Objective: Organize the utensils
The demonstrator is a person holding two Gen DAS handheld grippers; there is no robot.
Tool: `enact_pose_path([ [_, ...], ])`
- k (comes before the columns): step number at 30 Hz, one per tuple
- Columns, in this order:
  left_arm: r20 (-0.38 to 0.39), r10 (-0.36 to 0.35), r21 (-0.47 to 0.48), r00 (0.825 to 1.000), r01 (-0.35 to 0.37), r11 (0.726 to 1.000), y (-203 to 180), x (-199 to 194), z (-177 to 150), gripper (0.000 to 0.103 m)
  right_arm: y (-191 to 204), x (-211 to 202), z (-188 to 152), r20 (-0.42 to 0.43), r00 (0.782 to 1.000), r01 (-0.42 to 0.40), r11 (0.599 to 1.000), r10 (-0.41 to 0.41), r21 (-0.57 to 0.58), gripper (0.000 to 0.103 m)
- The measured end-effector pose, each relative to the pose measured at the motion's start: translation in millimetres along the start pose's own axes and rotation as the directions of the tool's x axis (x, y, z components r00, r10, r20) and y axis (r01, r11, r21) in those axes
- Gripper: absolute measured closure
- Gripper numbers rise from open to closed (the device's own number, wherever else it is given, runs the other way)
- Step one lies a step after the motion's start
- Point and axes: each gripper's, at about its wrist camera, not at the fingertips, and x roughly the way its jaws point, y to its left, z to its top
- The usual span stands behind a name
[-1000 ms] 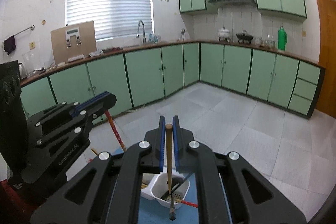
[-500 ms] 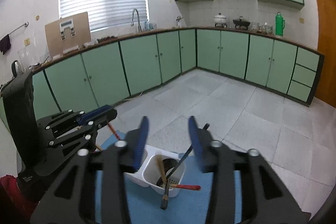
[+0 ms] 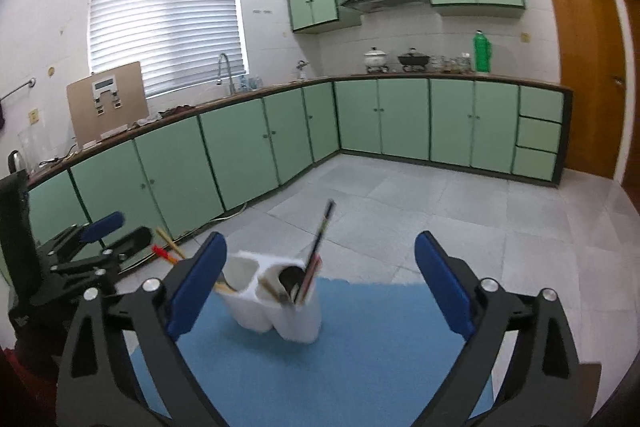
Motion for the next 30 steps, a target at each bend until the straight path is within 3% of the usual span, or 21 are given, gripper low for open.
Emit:
enact_pose_path([
  [4,-0.024,0.012,-0.012,1.000,-0.012,1.000,-3.4,-20.6,-22.7,0.011,-3.5,-17.3,-31.5,-0.035,0.999,0.031,0.999,-0.030,0.017,0.005],
  [12,-0.068,0.031,-0.015,0.997,-0.032,0.999,-11.0,-54.9,-55.2,0.006,17.7,-44.9,-74.9,-0.082,0.995,0.047,0.998,-0.049,-0.033,0.005],
  [19,-0.079,0.041,-0.043,0.996,-0.044,0.998,-12.9,-81.4,-65.2,0.006,34.4,-68.8,-83.1,-0.066,0.998,0.014,1.000,-0.015,-0.012,0.005],
  [30,0.000,0.058,-0.013,0.998,-0.058,0.998,-22.9,-124.3,-49.2,0.006,54.1,-104.8,-73.8,-0.023,1.000,-0.008,0.999,0.007,-0.051,0.005],
])
